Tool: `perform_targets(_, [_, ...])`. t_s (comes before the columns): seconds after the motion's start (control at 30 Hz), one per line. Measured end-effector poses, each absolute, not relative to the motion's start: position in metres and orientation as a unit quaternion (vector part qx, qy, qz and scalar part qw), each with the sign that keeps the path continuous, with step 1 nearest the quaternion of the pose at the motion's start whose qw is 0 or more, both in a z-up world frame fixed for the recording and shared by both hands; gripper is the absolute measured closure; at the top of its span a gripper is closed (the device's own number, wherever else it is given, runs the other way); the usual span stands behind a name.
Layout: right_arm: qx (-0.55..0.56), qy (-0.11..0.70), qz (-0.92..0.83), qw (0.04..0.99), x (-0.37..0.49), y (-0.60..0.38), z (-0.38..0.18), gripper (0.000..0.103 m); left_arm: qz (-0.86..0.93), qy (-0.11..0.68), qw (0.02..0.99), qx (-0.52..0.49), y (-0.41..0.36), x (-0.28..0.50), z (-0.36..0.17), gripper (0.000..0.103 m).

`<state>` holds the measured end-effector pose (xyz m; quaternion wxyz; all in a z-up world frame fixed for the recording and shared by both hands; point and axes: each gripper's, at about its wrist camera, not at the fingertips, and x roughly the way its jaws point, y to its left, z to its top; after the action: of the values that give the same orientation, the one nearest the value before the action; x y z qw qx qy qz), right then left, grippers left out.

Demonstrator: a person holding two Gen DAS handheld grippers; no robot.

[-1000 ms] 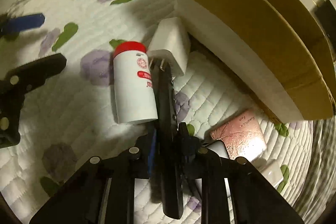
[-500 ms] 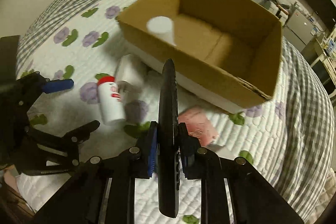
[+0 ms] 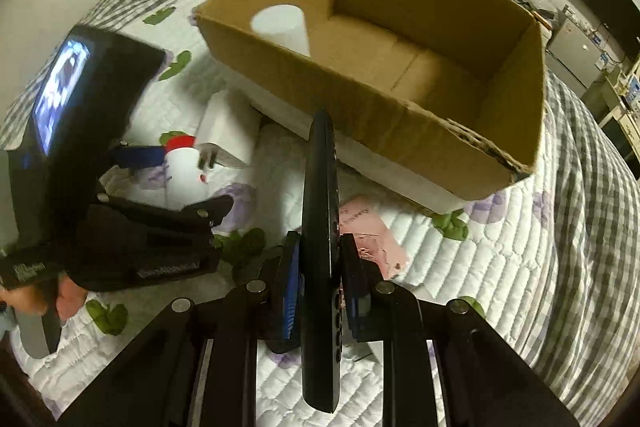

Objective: Organize rigid objects
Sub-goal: 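Grasp the white red-capped bottle with the left tool, then lower the bottle into the box with the left tool while the right tool releases the remote inside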

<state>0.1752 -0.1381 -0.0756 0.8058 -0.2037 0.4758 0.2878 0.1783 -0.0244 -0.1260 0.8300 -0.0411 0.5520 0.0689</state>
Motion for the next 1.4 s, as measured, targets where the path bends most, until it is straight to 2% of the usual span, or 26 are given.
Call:
perform_targets(0.07, [-0.192,0.481,0.285,0.806,0.177,-0.142,-0.075,0.084,0.053,0.552,0.83,-0.055,-0.026,0.174,-0.121,0.056])
perform_targets(0.17, [-0.197,0.482,0.274,0.808,0.176,-0.143,-0.071,0.084,0.027,0.552,0.83,-0.076,-0.027,0.161,-0.11,0.064])
perform_targets(0.53, [-0.173,0.462,0.249,0.833,0.155,-0.155,0.005,0.084,0.003,0.475,0.879,-0.038,-0.034,0.104,-0.02,0.066])
perform_targets(0.9, [-0.156,0.406,0.239,0.868,0.145,-0.165,0.095,0.084,-0.007,0.382,0.924,-0.013,-0.033,0.117,0.071,0.066])
perform_targets(1.13, [-0.149,0.4,0.24,0.872,0.188,-0.154,0.113,0.084,-0.007,0.362,0.932,-0.006,-0.038,0.169,0.076,0.066])
perform_targets(1.4, [-0.124,0.429,0.24,0.862,0.259,-0.156,0.068,0.085,-0.007,0.369,0.93,0.005,-0.041,0.229,0.04,0.066])
